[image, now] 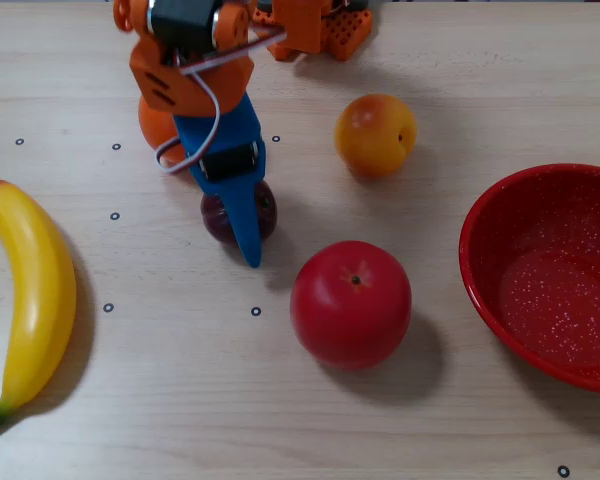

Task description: Put plum in the red bowl.

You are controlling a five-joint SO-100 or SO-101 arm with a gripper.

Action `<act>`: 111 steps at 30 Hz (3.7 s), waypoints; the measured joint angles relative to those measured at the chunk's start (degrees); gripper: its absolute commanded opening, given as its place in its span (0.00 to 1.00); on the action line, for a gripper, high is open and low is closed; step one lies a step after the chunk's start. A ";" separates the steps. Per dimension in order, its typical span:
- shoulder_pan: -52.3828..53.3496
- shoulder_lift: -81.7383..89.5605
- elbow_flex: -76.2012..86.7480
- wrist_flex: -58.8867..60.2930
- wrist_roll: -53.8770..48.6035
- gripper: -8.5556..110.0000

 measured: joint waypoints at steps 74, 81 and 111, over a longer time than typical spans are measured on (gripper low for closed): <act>-2.72 -1.49 -0.44 -2.64 -0.09 0.14; -2.72 -1.49 -0.44 -2.64 -0.62 0.07; -2.72 10.37 -14.24 16.26 -1.23 0.07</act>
